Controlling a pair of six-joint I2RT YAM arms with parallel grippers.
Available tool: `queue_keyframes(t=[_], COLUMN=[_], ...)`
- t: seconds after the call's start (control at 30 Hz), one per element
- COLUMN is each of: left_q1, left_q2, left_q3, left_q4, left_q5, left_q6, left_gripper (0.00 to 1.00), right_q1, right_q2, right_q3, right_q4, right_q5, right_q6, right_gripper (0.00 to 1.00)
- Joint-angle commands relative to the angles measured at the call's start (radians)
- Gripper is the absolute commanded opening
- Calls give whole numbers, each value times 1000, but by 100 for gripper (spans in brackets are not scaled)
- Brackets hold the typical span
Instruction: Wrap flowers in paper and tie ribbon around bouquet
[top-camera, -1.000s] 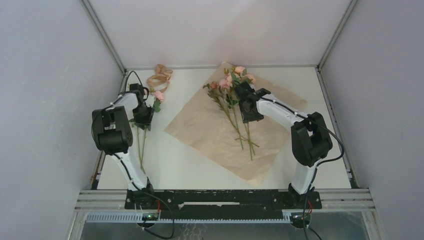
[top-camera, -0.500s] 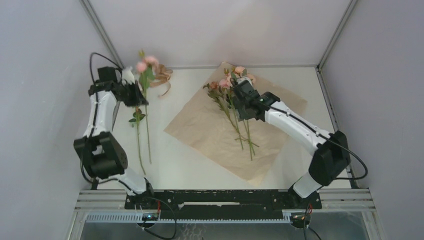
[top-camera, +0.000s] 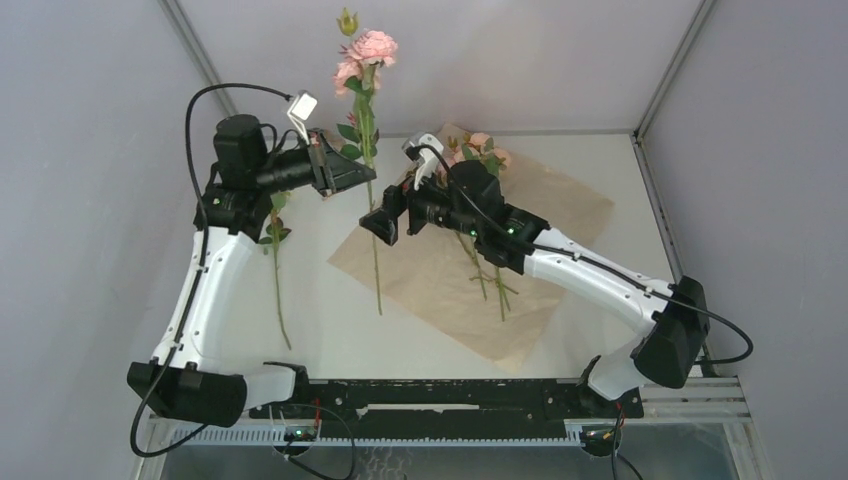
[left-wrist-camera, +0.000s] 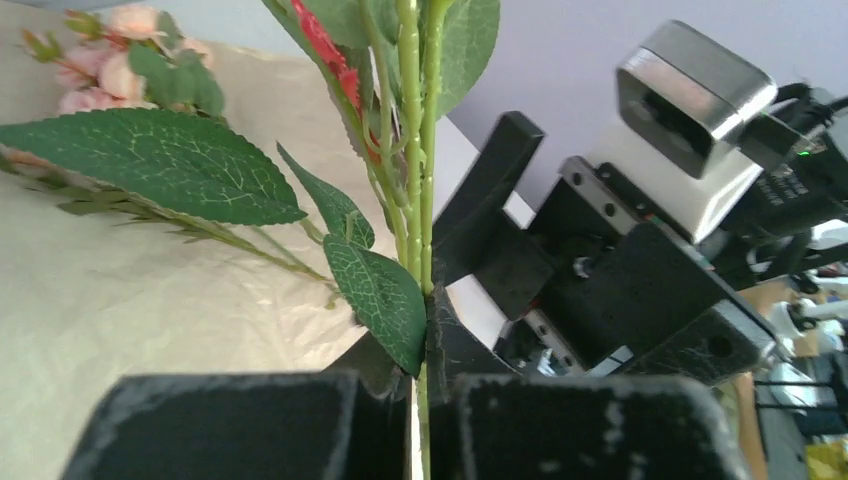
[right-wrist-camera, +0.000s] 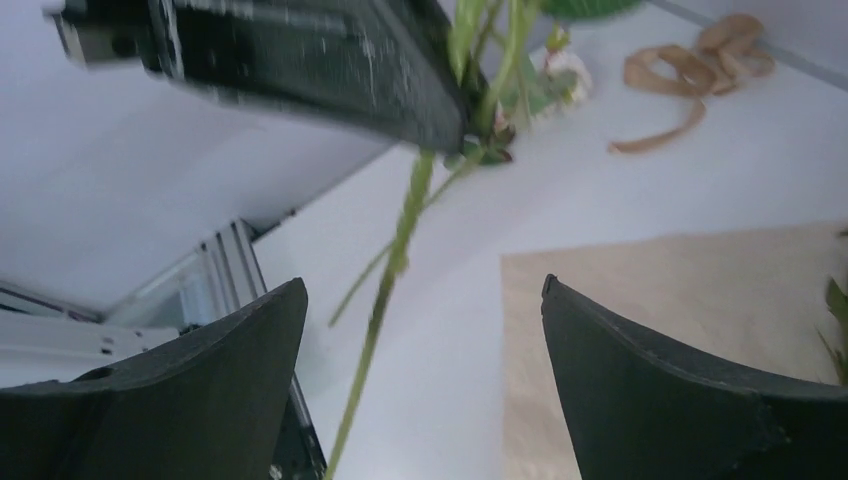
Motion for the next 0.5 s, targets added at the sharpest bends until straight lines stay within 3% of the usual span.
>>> queue_keyframes(t=[0.0,0.07,0.2,0.23,0.27,0.33,0.37,0.4,0.47], left_q1=[-65,-85,-95,-94,-94,-92,-87,-79,-40], left_q2=[-13,-20,-35,-39,-44,-48,-46,-42,-17], left_q3=[-22,-32,-83,-103,-124,-156,-166,-176,-209], left_q4=[83,90,133,135,122,41,-11,-56,-104], left_q5=[15,9,1,-6,-26,-103,-159,-224,-332], left_q6=[-81,-82,-104,-98,-81,-6,42,87,154], left_gripper=[0,0,0,1,13,62,79,87,92], right_q1=[-15,-30,-52,-66,-82,-125,-148,-180,-269], right_q2=[55,69,69,61,50,33,30,37,74], right_q3=[-7,-7,-7,-7,-7,-22,-34,-36,-35], right_q4=[235,238,167,125,65,-47,-101,-163,-290], right_q5=[-43,-51,-25,6,22,80,101,110,124], right_q6=[154,193,211,211,205,178,153,119,68], right_gripper=[91,74,5,0,0,0,0,0,0])
